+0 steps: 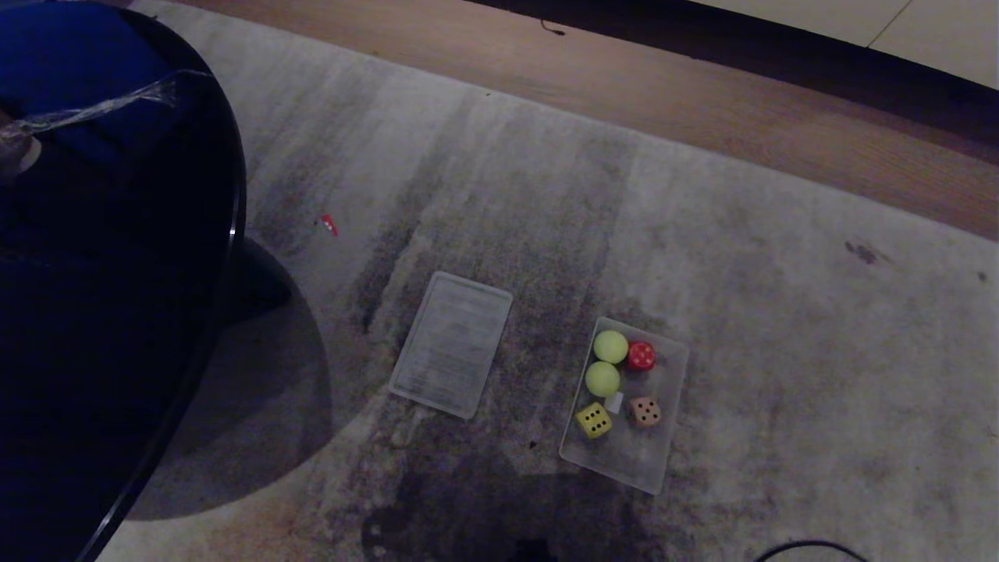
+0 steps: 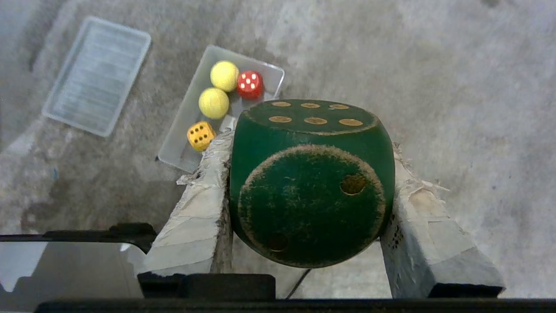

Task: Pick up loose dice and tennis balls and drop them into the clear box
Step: Put the toys in the box

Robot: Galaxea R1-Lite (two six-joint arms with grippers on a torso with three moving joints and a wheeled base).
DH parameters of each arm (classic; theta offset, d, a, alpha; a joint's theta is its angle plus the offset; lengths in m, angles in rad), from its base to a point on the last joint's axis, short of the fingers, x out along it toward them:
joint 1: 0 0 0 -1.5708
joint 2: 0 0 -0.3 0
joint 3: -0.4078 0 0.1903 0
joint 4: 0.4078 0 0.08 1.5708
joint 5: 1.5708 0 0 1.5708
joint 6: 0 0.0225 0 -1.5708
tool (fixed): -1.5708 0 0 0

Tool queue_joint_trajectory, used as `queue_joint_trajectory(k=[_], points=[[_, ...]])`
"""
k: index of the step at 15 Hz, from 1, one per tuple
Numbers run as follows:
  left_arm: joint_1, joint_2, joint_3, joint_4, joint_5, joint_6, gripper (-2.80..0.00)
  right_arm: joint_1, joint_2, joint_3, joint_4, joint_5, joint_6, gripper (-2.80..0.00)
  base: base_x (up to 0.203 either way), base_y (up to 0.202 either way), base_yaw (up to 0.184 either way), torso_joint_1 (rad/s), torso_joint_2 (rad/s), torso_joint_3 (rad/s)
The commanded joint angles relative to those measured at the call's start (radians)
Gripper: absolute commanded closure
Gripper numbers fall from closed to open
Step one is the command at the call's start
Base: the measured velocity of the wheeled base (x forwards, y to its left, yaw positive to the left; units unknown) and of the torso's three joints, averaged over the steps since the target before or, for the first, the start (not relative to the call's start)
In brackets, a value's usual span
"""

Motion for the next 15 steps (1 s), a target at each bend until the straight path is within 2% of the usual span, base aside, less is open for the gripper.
queue_joint_trajectory(k=[1,15], points=[[0.000,0.000,0.000,0.000,0.000,-0.002,0.00,0.000,0.001,0.009,0.000,0.001,0.000,0.00,0.000,0.000,0.000,0.003,0.01,-0.198],[0.000,0.000,0.000,0.000,0.001,-0.003,0.00,0.000,0.001,0.009,0.000,0.001,0.000,0.00,0.000,0.000,0.000,0.002,0.00,-0.196]])
